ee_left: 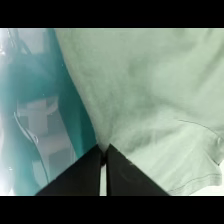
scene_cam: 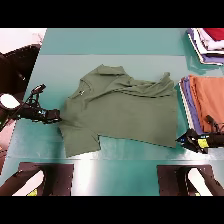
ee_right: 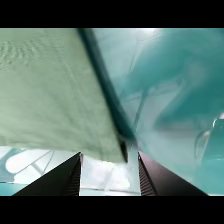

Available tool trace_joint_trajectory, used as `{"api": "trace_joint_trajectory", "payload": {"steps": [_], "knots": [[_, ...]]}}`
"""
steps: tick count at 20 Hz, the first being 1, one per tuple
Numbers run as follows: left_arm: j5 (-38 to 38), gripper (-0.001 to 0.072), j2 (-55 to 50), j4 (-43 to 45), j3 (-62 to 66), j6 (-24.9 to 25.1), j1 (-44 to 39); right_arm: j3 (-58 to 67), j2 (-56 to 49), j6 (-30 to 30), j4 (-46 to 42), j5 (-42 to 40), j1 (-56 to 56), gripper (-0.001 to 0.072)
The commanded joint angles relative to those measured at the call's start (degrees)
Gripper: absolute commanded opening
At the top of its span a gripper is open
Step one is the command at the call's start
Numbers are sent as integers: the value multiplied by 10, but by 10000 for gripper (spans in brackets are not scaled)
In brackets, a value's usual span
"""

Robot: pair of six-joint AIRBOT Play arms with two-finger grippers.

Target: Fold the shirts.

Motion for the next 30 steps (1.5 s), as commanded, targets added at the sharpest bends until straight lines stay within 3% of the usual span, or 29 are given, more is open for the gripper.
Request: {"api": "trace_joint_trajectory", "payload": {"steps": [1,4,6,7,12,17,23,26,30], "knots": [[2,28,2,-3,0,0,1,-15,-54,2,14,-45,44,407],[-3,28,2,-3,0,0,1,-15,-84,2,24,-71,107,334],[-10,27,7,-4,0,-2,1,-15,-84,1,25,-85,141,89],[-10,27,17,-5,3,-9,1,-14,-75,1,25,-88,154,26],[-9,27,114,-4,117,-46,1,122,34,2,25,-74,186,22],[-6,28,179,-5,389,-46,1,429,89,1,20,-73,192,22],[7,27,177,-3,709,-54,1,771,59,2,-1,-33,191,21],[9,25,177,6,789,-60,1,899,23,3,-27,40,191,21],[1,26,168,18,768,-61,1,974,-21,23,-27,79,191,20]]}}
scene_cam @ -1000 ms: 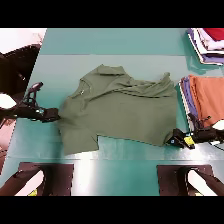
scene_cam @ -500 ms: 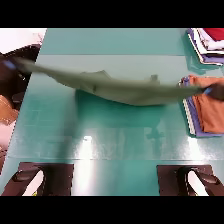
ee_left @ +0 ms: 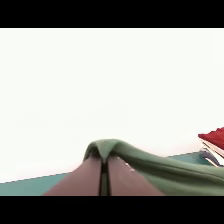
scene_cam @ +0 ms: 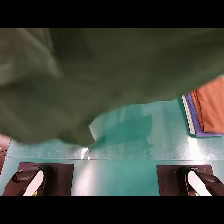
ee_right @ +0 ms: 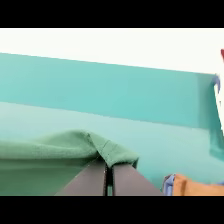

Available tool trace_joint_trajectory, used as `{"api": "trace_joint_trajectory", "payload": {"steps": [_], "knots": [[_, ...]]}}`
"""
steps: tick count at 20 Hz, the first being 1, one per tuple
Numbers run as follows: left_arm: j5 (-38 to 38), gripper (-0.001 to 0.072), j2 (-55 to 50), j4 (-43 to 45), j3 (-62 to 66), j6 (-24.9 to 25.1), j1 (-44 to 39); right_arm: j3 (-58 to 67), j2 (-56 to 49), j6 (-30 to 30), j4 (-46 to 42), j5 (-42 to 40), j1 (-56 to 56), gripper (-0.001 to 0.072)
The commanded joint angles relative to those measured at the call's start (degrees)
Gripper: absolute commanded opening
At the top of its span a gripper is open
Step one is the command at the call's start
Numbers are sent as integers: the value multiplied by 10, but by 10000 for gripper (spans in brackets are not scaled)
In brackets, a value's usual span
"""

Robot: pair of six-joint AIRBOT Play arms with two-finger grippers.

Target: Fold the shirts.

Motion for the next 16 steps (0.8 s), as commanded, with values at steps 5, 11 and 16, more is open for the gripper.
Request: {"api": "trace_joint_trajectory", "payload": {"steps": [5,11,16], "knots": [[-47,26,-66,10,-158,-2,0,-60,-81,34,-8,40,1,20],[-25,27,-243,11,-382,26,-34,-208,-253,34,-9,42,30,20],[90,27,-436,11,-367,37,-42,-234,-424,19,-8,-4,48,21]]}}
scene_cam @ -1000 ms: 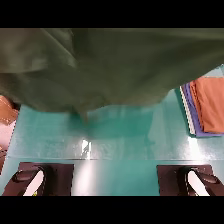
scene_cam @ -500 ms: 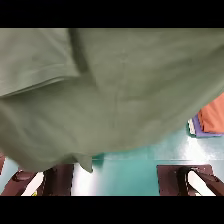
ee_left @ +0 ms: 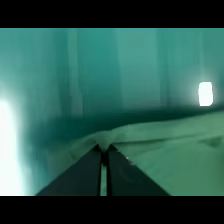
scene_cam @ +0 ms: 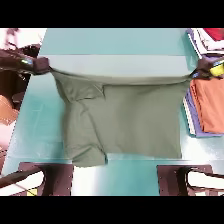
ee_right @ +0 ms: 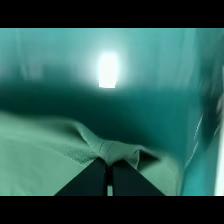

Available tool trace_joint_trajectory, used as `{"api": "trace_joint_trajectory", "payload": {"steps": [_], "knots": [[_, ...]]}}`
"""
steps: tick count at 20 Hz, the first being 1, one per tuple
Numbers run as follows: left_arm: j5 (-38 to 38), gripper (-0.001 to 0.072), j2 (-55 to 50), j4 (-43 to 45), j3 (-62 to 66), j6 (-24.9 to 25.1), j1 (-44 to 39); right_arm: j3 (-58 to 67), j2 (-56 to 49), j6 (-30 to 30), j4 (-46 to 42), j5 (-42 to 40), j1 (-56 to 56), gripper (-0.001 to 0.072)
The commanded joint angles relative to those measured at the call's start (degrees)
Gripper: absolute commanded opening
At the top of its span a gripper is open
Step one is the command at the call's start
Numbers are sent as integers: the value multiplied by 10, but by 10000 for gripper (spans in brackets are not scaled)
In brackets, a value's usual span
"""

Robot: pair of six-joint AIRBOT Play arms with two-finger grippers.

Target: Fold the shirts.

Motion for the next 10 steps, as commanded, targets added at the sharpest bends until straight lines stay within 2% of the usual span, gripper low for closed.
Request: {"api": "trace_joint_trajectory", "payload": {"steps": [1,6,8,10], "knots": [[83,27,-123,-3,22,10,-5,10,-115,-15,4,-48,10,20],[128,28,-175,-4,110,16,-5,125,-174,-16,3,-111,13,20],[87,28,-169,-2,122,16,-5,143,-171,-30,1,-106,13,20],[0,27,-163,0,123,15,-5,130,-155,-37,-31,-81,16,20]]}}
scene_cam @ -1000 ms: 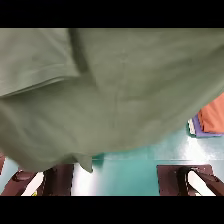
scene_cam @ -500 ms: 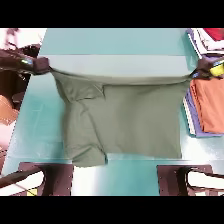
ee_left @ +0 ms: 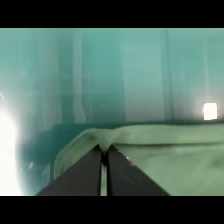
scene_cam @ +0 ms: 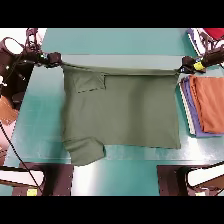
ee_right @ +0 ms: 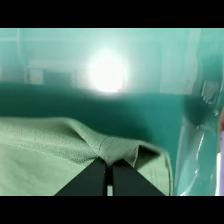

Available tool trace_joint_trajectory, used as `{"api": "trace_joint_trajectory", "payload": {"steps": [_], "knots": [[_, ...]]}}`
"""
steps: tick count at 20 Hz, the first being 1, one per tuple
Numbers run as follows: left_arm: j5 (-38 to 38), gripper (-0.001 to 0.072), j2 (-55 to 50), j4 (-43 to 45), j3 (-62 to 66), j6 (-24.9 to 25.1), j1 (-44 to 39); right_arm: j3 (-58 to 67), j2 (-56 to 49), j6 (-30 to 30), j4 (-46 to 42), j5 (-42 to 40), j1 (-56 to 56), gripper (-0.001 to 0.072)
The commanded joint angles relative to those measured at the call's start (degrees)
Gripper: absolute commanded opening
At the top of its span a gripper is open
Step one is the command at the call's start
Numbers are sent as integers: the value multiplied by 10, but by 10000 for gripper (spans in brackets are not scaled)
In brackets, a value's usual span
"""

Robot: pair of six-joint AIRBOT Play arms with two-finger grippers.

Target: Fold the shirts.

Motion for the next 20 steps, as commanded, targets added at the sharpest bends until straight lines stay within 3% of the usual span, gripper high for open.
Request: {"api": "trace_joint_trajectory", "payload": {"steps": [1,4,10,11,12,13,14,17,20], "knots": [[-117,27,-3,4,10,1,0,-15,17,-12,-59,13,9,20],[-154,26,-2,3,-57,1,-2,-135,72,-12,-99,-8,21,20],[-122,31,-2,-7,-204,-3,-13,-326,143,-4,-78,-94,28,25],[-128,191,-2,-9,-209,-5,-13,-334,146,-4,-52,-94,23,129],[-141,480,-2,-10,-209,-3,-13,-331,146,-4,-31,-87,16,359],[-155,543,4,-7,-209,-3,-13,-322,147,-4,-11,-73,8,402],[-165,504,17,1,-209,-3,-12,-314,153,-4,-4,-53,0,402],[-183,503,101,36,-231,-3,-12,-328,212,-5,-6,-23,-15,402],[-220,503,210,51,-331,-5,-12,-379,287,-10,-6,-24,-18,402]]}}
